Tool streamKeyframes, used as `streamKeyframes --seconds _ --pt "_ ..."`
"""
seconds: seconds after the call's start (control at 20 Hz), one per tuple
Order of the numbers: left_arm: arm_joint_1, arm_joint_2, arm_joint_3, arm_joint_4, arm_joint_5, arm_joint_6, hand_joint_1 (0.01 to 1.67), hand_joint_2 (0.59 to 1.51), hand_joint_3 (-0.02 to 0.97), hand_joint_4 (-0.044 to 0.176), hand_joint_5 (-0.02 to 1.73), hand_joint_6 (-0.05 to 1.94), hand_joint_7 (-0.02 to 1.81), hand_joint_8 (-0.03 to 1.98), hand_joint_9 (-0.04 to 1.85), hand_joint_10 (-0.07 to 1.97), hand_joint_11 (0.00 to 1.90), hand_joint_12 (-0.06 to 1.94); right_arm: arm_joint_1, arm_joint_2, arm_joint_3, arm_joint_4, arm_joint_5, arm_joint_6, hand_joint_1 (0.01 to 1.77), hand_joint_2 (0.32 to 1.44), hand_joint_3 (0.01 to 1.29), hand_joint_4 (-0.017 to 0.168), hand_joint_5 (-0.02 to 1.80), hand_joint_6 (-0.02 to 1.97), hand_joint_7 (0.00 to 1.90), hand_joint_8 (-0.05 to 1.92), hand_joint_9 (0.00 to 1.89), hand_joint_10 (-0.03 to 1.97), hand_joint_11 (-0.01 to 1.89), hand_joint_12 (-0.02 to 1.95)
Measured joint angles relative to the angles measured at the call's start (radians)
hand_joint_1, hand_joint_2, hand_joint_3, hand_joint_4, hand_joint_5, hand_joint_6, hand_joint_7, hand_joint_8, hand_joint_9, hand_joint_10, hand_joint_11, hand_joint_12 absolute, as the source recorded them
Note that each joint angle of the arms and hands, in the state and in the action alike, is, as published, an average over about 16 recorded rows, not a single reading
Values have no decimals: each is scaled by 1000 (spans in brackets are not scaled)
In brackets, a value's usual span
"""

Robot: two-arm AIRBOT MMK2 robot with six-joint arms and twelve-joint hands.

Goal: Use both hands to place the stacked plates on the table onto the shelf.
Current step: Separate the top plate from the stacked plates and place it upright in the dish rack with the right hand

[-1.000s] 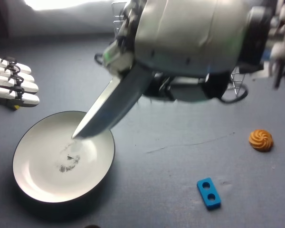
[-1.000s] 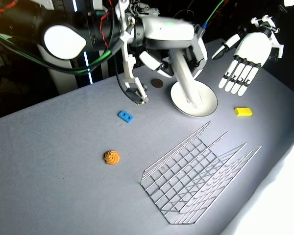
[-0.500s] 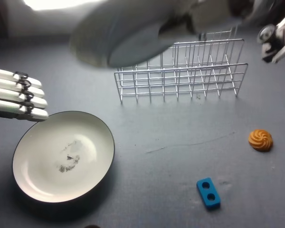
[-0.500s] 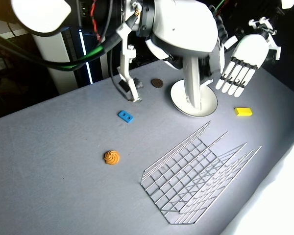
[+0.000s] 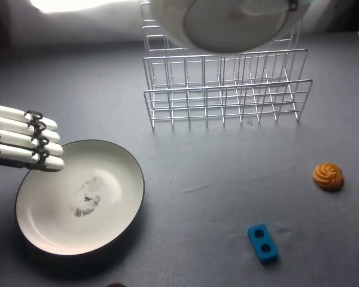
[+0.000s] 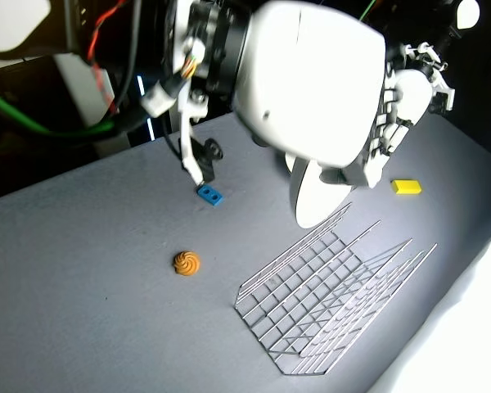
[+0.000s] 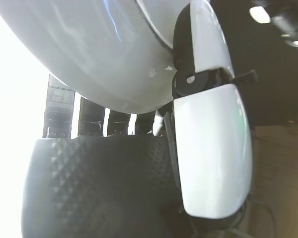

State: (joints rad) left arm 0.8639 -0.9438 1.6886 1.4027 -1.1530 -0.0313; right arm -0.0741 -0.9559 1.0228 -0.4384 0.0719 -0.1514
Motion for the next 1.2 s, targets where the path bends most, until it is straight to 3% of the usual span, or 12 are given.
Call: streamKeyframes --seconds 0.25,0.7,1.2 --pt "30 -13 -2 -2 15 16 16 1194 18 1 62 15 54 4 24 16 18 12 -11 -2 60 -5 -1 13 1200 1007 13 -8 933 867 1088 954 1125 777 859 1291" --pt "61 -25 3 -9 30 40 16 1195 18 2 66 14 58 5 27 16 20 12 -63 -40 161 -26 54 -5 1211 1007 13 -8 914 886 1070 1003 1097 845 868 1312" --pt "70 -28 18 -17 35 52 15 1197 19 4 83 14 73 5 37 16 20 12 -135 -95 249 -156 125 100 1236 1006 12 -7 882 947 1045 1050 1084 867 877 1324"
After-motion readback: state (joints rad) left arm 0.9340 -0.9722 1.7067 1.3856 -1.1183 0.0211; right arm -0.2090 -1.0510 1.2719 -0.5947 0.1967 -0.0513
